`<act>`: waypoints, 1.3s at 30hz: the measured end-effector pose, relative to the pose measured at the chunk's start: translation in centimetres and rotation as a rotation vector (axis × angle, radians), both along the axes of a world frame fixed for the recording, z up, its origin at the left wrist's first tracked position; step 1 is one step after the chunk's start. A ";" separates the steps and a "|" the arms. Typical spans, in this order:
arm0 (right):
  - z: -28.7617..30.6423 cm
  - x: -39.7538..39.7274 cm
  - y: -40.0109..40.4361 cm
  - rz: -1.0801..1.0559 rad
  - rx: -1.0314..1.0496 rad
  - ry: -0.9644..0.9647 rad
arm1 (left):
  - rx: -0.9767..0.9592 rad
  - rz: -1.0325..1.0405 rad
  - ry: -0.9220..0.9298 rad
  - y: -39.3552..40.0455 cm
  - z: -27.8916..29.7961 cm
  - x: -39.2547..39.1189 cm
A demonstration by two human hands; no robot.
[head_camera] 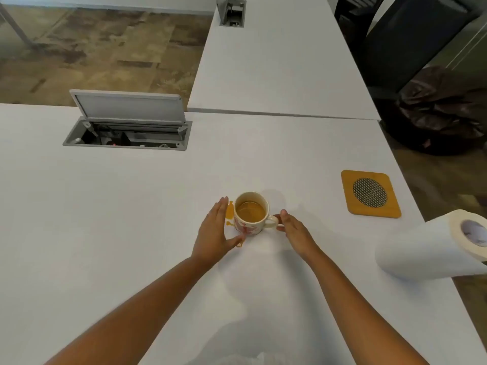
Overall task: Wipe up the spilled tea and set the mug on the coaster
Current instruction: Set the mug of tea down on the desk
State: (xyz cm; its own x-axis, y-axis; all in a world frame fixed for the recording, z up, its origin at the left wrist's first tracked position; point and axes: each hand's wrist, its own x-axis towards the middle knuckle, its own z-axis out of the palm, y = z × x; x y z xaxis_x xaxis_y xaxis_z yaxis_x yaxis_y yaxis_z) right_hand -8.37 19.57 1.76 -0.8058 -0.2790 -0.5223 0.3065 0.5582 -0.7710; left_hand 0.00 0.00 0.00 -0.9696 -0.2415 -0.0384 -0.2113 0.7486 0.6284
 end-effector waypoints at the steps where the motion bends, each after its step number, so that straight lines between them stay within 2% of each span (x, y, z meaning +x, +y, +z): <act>1: 0.0 0.0 -0.2 -0.016 -0.018 0.005 | 0.021 -0.002 0.011 0.2 0.2 -0.3; 5: 0.4 -0.1 -1.0 -0.044 -0.063 0.022 | 0.078 -0.008 -0.014 0.7 0.5 -1.5; 12: 0.3 0.4 -3.3 -0.149 -0.185 0.034 | 0.423 0.092 -0.064 1.8 0.0 -2.6; 17: -0.2 0.7 -4.5 -0.222 -0.227 0.055 | 0.550 0.102 -0.068 2.4 -0.3 -3.1; 23: -0.2 0.6 -4.8 -0.285 -0.267 0.012 | 0.585 0.123 0.048 2.4 -0.1 -3.1; 31: 0.6 0.7 -5.4 -0.309 -0.215 -0.053 | 0.600 0.134 0.008 1.7 0.7 -2.6; 39: 2.1 2.6 -10.7 -0.250 -0.254 -0.074 | 0.589 0.207 0.051 -3.2 2.1 0.4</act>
